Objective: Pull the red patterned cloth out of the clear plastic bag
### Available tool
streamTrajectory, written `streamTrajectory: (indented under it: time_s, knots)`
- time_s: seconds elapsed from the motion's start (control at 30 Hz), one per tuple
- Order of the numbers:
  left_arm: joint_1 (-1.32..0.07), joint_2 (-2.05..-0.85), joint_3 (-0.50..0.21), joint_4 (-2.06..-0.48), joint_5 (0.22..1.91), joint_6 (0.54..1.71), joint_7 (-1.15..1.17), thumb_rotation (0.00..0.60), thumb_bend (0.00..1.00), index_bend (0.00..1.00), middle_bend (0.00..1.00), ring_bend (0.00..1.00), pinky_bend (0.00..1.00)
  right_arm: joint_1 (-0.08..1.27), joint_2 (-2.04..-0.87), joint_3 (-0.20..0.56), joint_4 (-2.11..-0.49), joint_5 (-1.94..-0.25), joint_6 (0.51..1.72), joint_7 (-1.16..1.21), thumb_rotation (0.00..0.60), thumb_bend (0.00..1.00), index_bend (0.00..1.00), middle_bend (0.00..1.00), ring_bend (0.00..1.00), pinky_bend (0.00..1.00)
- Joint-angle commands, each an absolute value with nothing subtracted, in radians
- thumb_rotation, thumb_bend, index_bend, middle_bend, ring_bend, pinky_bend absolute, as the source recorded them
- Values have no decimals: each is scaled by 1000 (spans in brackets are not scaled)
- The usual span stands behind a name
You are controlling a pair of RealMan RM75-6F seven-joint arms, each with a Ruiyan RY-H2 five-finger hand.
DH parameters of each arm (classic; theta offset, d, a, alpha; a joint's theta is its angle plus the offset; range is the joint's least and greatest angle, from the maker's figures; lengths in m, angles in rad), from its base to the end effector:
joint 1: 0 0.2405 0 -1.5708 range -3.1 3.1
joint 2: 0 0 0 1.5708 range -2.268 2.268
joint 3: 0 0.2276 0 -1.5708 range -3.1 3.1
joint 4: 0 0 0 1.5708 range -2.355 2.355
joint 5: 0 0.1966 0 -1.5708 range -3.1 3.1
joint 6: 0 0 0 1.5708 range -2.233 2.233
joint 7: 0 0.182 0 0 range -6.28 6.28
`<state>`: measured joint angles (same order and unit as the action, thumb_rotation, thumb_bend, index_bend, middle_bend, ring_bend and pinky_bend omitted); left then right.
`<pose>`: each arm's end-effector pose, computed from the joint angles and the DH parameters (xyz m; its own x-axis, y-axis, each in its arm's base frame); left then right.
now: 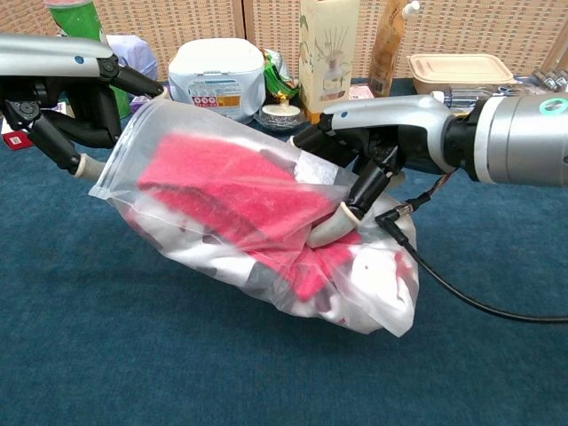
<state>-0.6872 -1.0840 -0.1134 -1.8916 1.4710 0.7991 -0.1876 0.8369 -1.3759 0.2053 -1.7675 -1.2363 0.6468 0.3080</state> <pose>-0.0966 0.2916 0.0448 0.2979 0.5217 0.7994 0.8731 -0.4875 -0.0073 -0.0425 -0.3027 -0.0296 0.0359 -0.7252 0.6876 -0.9050 -0.3154 -0.2855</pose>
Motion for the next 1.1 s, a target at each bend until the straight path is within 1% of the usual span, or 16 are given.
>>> streamTrajectory:
  time_s: [0.03, 0.43, 0.53, 0.6, 0.77, 0.87, 0.93, 1.1]
  knots:
    - [-699, -1105, -117, -1881, 1471, 803, -196, 593, 335, 346, 1000, 1000, 966, 840, -1377, 207, -1769, -1235, 644, 316, 600, 376, 760, 798, 1000, 1000]
    - [-739, -1161, -123, -1856, 1451, 779, -256, 592, 330, 357, 1000, 1000, 966, 848, -1375, 214, -1776, -1233, 645, 333, 600, 376, 760, 798, 1000, 1000]
    - [-750, -1182, -129, -1855, 1445, 777, -280, 596, 382, 471, 1000, 1000, 966, 852, -1380, 214, -1778, -1233, 642, 337, 600, 376, 760, 797, 1000, 1000]
    - [-751, -1194, -130, -1853, 1447, 787, -285, 595, 458, 577, 1000, 1000, 966, 852, -1382, 215, -1778, -1232, 642, 344, 600, 376, 760, 797, 1000, 1000]
    - [-747, -1232, -123, -1831, 1436, 807, -272, 596, 560, 756, 1000, 1000, 966, 849, -1381, 216, -1777, -1234, 645, 361, 600, 376, 760, 797, 1000, 1000]
    - [-742, -1245, -121, -1826, 1423, 819, -268, 600, 590, 808, 1000, 1000, 970, 845, -1376, 215, -1775, -1231, 646, 373, 600, 376, 760, 797, 1000, 1000]
    - [-739, -1247, -122, -1828, 1414, 826, -271, 600, 595, 826, 1000, 1000, 974, 842, -1373, 214, -1771, -1230, 645, 381, 600, 376, 759, 797, 1000, 1000]
    - [-730, -1231, -126, -1827, 1398, 843, -282, 600, 595, 830, 1000, 1000, 974, 835, -1366, 213, -1756, -1221, 636, 412, 600, 376, 760, 797, 1000, 1000]
